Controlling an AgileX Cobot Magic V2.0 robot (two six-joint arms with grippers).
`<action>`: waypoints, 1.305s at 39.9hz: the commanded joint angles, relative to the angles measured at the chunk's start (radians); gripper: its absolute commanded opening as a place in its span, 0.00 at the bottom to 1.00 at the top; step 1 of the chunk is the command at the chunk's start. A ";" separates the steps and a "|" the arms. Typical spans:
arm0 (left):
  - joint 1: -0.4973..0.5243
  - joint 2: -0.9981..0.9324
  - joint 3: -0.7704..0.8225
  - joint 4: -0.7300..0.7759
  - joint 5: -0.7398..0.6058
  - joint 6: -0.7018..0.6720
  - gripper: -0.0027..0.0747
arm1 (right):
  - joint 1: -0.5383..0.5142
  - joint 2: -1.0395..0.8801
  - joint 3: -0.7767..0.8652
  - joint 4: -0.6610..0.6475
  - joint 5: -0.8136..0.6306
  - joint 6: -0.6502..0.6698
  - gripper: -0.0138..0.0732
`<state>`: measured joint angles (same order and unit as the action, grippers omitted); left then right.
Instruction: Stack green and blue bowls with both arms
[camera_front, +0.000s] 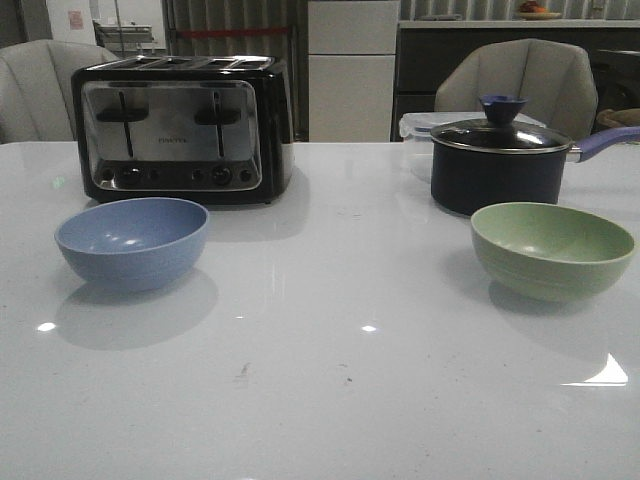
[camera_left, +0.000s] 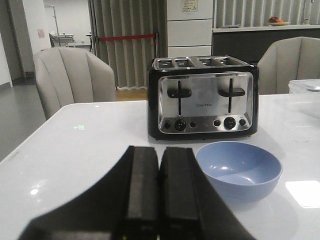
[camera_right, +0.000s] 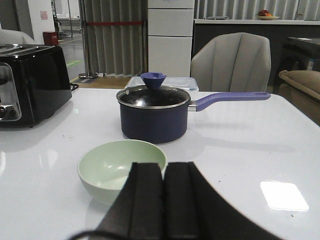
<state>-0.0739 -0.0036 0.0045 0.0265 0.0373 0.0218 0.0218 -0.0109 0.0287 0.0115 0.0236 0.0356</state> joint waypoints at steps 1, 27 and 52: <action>0.001 -0.019 0.003 -0.004 -0.095 -0.011 0.15 | -0.008 -0.019 -0.004 -0.011 -0.089 -0.009 0.22; 0.001 -0.019 0.003 -0.004 -0.099 -0.011 0.15 | -0.008 -0.019 -0.004 -0.011 -0.089 -0.009 0.22; 0.001 0.072 -0.486 -0.004 0.142 -0.011 0.15 | -0.006 0.123 -0.508 -0.011 0.250 -0.009 0.22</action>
<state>-0.0739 0.0102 -0.3694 0.0265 0.1528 0.0213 0.0218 0.0401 -0.3624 0.0115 0.2642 0.0356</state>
